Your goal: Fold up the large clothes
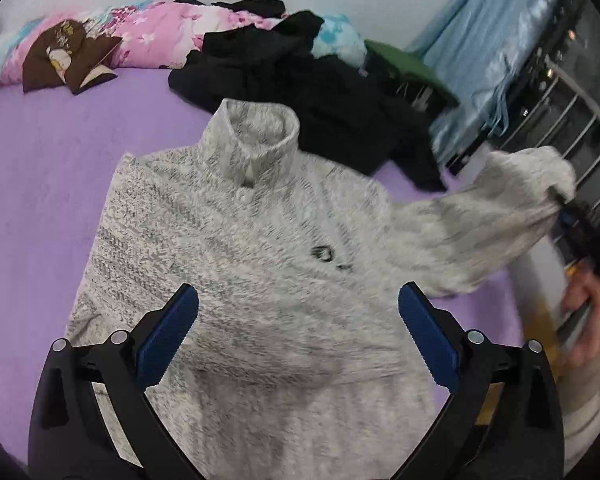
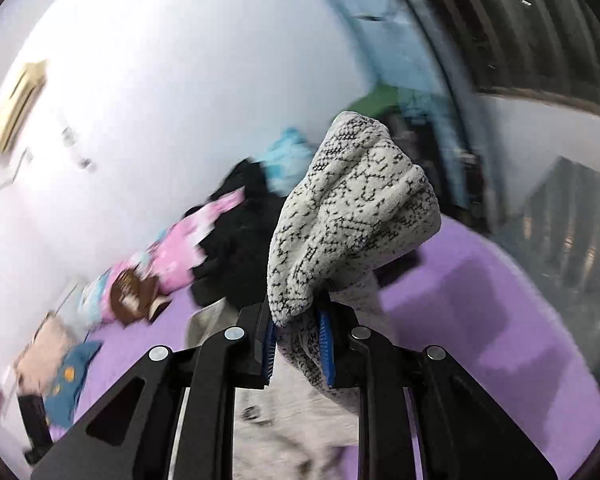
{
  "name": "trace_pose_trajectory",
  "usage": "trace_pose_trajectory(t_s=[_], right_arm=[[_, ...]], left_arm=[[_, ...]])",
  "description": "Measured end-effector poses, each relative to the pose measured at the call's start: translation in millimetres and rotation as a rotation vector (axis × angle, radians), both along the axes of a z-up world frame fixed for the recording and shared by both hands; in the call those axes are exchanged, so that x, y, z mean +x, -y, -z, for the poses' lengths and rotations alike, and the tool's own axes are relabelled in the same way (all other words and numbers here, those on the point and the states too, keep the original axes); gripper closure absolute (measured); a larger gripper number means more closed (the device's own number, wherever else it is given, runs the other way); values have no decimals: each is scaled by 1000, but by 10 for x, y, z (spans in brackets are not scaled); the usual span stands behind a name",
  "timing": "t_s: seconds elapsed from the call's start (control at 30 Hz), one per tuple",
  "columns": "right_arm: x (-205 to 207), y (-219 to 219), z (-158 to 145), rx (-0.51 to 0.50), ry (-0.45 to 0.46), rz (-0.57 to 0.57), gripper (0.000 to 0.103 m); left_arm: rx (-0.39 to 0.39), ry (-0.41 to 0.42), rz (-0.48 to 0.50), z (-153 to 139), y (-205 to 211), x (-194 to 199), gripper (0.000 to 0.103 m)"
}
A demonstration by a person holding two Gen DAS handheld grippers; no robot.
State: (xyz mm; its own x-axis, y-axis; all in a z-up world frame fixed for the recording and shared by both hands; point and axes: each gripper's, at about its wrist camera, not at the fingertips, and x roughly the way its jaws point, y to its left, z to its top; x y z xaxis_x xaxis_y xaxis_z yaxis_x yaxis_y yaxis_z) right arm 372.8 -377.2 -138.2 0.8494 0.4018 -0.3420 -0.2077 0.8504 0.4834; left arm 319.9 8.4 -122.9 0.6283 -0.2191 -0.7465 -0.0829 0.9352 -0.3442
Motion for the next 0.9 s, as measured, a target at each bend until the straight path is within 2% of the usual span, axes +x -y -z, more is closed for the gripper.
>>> trace_pose_trajectory(t_s=[0.23,0.37,0.47,0.63,0.8,0.9], right_arm=[[-359,-1007,-46,-158,80,-134,86],[-484,-1429,-11,-196,83,-193,86],[-602,-1705,103,-219,73,-235,86],[-686,-2077,239,-262,73,-277,86],[-783,-2383,340,-380,122,-301,86],[-829,-2532,433,-437,144,-313,86]], left_arm=[[-169,37,19,-468,-135,-111,6],[-295,30,43,-586,-218,-72,6],[-349,15,42,-621,-262,-22,6],[-460,-47,17,-557,-415,135,7],[-613,-123,-26,-341,-566,333,7],[-656,-162,-46,-247,-618,484,7]])
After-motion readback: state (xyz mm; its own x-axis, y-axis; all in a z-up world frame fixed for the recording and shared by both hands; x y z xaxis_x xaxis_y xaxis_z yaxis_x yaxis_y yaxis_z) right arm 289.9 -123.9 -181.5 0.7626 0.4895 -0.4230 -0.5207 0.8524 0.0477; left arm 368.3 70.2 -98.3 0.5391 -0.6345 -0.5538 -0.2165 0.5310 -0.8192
